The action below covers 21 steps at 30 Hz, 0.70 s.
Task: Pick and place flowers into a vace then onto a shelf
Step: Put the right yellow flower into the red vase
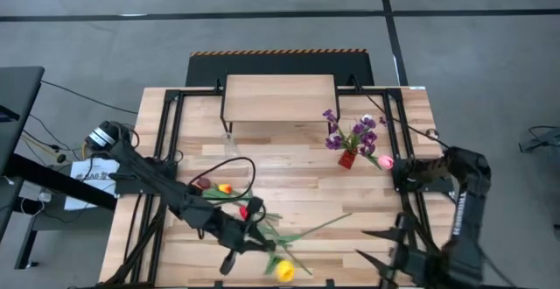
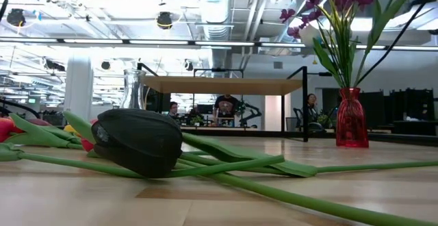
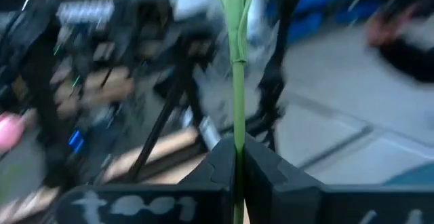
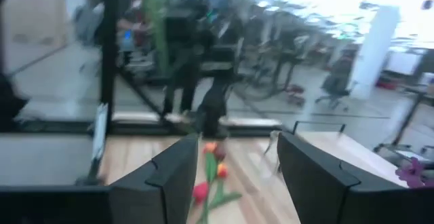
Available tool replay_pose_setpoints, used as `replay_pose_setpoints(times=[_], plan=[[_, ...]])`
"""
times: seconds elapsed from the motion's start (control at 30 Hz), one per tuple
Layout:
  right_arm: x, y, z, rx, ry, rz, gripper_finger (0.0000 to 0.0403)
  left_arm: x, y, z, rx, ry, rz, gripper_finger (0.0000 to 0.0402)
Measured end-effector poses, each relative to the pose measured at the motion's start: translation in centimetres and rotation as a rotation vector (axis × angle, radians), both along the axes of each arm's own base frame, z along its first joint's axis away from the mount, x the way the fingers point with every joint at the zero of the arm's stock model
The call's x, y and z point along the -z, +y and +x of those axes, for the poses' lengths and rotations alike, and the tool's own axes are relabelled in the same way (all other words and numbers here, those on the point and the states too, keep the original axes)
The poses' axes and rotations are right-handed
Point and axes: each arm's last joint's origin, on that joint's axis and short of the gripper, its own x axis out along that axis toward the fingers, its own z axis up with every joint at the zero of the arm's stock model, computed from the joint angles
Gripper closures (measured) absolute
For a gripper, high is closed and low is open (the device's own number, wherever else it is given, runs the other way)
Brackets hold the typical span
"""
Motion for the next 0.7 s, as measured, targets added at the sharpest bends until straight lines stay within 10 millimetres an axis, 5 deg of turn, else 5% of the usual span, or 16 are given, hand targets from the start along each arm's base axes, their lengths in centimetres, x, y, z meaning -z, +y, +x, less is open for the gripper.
replay_pose_setpoints(times=[0.17,0.4,0.7], plan=[[2.0,-1.3,4.1,0.129,-0.046,0.075,0.0212,2.9,0.0,0.0,0.096,-0.092,-0.070,0.0401],[1.9,-2.7,9.1,0.268,-0.084,0.151,0.0221,4.9,-0.5,0.8,0.108,-0.065,-0.031,0.0401],[0.6,-0.2,13.2,0.038,0.112,0.090,0.0238,4.9,-0.4,0.9,0.103,-0.074,-0.012,0.0401]])
